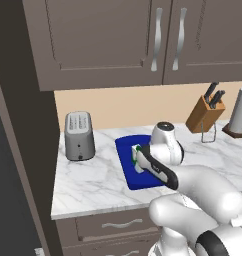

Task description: Take out the milk from the fridge and place it on the tray on the counter. Then take the sugar cube near the tray and place it in the tray.

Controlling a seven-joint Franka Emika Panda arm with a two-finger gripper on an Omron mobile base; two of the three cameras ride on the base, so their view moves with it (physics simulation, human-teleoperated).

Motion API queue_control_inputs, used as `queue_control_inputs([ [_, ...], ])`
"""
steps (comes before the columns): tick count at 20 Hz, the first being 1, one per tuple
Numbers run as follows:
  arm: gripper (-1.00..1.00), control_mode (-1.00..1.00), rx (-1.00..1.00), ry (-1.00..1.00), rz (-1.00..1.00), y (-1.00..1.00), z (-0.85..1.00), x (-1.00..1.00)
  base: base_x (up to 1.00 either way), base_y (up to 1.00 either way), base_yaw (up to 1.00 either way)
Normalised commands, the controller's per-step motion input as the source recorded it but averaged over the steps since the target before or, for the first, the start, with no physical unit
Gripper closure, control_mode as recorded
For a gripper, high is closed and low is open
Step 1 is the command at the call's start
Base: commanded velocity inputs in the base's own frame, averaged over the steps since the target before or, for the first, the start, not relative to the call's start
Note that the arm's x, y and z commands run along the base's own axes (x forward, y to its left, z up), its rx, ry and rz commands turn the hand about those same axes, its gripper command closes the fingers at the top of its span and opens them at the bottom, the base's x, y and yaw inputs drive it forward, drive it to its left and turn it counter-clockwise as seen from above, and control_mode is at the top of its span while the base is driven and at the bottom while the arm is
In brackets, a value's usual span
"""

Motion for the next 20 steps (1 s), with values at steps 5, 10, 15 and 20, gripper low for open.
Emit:
queue_control_inputs([
  [5, 1.00, -1.00, 0.00, 0.05, 0.01, 0.00, -0.21, 0.20, 0.00, 0.00, 0.00],
  [10, 1.00, -1.00, 0.00, 0.06, 0.00, 0.00, -0.29, 0.16, 0.00, 0.00, 0.00],
  [15, 1.00, -1.00, 0.00, 0.03, 0.00, 0.00, -0.32, 0.06, 0.00, 0.00, 0.00],
  [20, 1.00, -1.00, 0.00, 0.03, 0.00, 0.00, -0.34, 0.07, 0.00, 0.00, 0.00],
])
